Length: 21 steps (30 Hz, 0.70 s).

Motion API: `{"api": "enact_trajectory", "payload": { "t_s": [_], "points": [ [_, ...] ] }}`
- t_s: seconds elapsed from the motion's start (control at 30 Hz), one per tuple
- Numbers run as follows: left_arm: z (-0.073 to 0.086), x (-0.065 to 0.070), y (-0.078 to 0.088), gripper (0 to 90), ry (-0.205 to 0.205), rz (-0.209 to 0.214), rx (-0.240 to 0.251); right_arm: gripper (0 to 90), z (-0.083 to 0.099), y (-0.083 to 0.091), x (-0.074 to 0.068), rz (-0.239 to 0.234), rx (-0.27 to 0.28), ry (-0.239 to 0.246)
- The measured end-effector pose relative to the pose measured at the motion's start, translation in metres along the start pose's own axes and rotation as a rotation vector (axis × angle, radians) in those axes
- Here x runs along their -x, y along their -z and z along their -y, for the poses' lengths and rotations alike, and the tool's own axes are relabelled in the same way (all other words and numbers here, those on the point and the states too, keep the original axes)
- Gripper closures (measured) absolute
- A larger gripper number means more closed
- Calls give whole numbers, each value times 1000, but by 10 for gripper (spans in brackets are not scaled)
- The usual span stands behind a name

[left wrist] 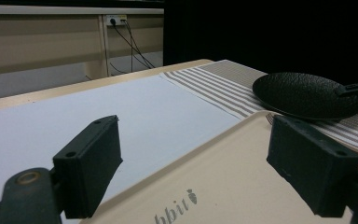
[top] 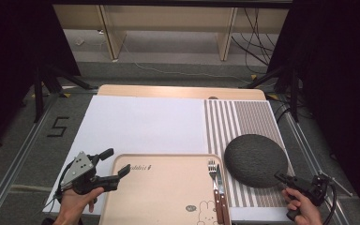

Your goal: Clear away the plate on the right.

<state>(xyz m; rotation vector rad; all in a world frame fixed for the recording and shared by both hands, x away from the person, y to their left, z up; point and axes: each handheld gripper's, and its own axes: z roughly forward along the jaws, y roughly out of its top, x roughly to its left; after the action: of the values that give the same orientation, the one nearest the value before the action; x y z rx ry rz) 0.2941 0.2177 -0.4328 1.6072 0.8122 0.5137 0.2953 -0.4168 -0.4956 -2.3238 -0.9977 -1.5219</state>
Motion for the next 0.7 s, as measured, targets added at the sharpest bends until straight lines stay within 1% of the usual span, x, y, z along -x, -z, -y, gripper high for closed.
{"api": "enact_trajectory", "payload": {
  "t_s": [0.03, 0.07, 0.13, 0.17, 0.2, 0.23, 0.3, 0.33, 0.37, 0.43, 0.47, 0.53, 0.57, 0.6, 0.63, 0.67, 0.7],
  "points": [
    [0, 0, 0, 165, 1, -1, 0, 863, 1, 0, 1, -3, 8, 12],
    [0, 0, 0, 165, 1, -1, -1, 865, 0, 0, -1, -4, 2, -5],
    [0, 0, 0, 165, 1, -2, 0, 867, 0, 2, -1, 5, -9, -4],
    [0, 0, 0, 166, -1, -2, 0, 867, 1, 1, -2, -2, 4, -18],
    [0, 0, 0, 165, 0, -3, 0, 868, 1, 1, -1, -3, 5, -6],
    [0, 0, 0, 165, 0, -3, 0, 869, 1, 2, -2, 9, -4, -12],
    [0, 0, 0, 165, -2, -2, 0, 869, 1, 2, 0, 1, 22, 10],
    [0, 0, 0, 165, -1, 3, 9, 869, 1, 2, -1, -5, 24, -14],
    [0, -1, 0, 165, -1, 4, 10, 870, 0, 3, -2, 3, 17, -36],
    [0, 0, 0, 165, 2, 0, 5, 869, 0, 4, 0, 5, 28, -13],
    [0, 0, 1, 165, 1, -3, 0, 869, 1, 5, 0, 8, 17, -22],
    [0, -1, 0, 165, 1, 3, 9, 868, 1, 5, 3, -4, 42, 2],
    [0, -1, 0, 165, 3, 4, 10, 868, 1, 5, 0, 1, 37, -16],
    [0, -1, 0, 165, -3, 5, 10, 868, 1, 6, 1, -1, 48, 1],
    [0, 0, 1, 165, -3, -4, -2, 867, 0, 8, -1, 2, 41, -16],
    [0, 0, 1, 165, -2, -3, 1, 866, 0, 7, -1, 1, 53, -19],
    [0, 0, 1, 165, 3, -4, 0, 865, 0, 8, 0, 1, 48, -16]
  ]
}}
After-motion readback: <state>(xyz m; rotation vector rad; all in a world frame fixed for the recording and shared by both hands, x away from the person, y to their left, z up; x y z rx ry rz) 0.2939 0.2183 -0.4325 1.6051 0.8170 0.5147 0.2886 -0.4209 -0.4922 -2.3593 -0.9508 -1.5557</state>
